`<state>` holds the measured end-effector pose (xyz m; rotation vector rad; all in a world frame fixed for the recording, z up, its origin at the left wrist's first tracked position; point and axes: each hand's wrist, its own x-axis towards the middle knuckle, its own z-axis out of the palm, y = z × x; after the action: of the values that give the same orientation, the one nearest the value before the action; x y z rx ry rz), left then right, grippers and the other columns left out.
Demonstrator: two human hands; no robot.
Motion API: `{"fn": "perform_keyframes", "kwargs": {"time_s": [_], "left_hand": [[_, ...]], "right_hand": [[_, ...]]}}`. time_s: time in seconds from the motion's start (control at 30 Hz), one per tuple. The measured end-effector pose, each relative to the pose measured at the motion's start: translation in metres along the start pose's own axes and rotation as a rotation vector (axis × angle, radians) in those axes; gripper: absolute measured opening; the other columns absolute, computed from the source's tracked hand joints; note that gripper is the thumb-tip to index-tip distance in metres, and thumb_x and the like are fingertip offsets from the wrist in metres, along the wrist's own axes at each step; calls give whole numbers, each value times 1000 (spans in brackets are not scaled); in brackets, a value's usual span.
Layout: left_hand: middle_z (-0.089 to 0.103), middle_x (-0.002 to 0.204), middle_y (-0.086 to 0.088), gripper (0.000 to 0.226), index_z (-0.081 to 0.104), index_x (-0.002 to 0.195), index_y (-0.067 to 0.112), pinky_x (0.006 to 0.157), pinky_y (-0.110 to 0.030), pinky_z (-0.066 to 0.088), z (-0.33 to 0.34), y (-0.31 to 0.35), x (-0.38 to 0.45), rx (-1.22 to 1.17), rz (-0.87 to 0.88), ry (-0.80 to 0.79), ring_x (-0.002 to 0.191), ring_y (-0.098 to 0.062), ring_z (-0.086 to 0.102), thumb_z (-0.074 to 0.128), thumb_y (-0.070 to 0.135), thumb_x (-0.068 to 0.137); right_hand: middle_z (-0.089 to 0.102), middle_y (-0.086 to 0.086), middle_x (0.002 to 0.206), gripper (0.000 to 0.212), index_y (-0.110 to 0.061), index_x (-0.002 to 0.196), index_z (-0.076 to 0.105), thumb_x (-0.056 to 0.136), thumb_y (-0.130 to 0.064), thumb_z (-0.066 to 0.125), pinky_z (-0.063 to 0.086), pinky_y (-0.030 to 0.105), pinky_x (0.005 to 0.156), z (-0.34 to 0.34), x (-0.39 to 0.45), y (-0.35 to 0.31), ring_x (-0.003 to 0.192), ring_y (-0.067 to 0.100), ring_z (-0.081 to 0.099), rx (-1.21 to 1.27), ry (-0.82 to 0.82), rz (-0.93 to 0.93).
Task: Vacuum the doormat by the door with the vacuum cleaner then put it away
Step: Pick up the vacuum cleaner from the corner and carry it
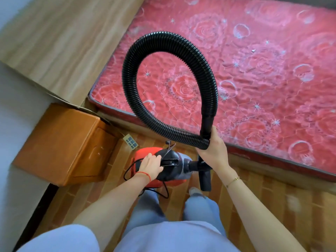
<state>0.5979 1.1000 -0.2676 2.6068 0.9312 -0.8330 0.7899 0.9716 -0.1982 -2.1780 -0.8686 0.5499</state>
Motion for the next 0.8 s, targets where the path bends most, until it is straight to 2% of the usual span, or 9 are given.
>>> {"fn": "perform_keyframes", "kwargs": {"time_s": [0.17,0.3,0.37,0.47,0.63,0.8], "left_hand": [[61,113,-12,29,51,112,11,93,-38,34,18,-41,43,48,103,-23,112,-30,46,50,33,94],[60,114,-10,30,51,114,12,94,-37,34,41,-66,80,80,162,-43,111,-29,47,51,34,94],[60,114,-9,31,50,115,13,95,-36,34,57,-75,101,96,177,-54,110,-28,47,51,35,94],[59,113,-8,31,49,116,13,95,-36,34,89,-85,138,120,188,-60,110,-27,47,50,36,94],[59,113,-8,31,49,117,14,96,-37,34,150,-94,201,119,187,-73,109,-28,48,48,35,94],[58,110,-7,30,49,114,14,95,-35,35,213,-96,261,115,199,-72,107,-26,48,49,35,93]], "right_hand": [[59,-11,77,45,-27,102,39,72,-18,72,50,35,56,54,5,-2,69,24,61,-43,61,162],[57,-12,74,39,-24,100,41,74,-16,69,42,30,52,95,14,11,66,24,58,-32,86,213],[59,-10,75,38,-26,97,40,74,-15,68,46,33,53,117,22,23,67,24,60,-24,91,234],[60,-9,76,40,-29,95,38,72,-14,67,51,38,56,151,38,51,68,24,61,-17,94,274],[62,-9,77,41,-28,95,37,72,-14,68,52,39,60,206,67,113,70,23,62,6,87,314],[62,-7,82,41,-26,101,38,77,-15,69,55,45,64,258,89,184,73,20,64,27,106,342]]}}
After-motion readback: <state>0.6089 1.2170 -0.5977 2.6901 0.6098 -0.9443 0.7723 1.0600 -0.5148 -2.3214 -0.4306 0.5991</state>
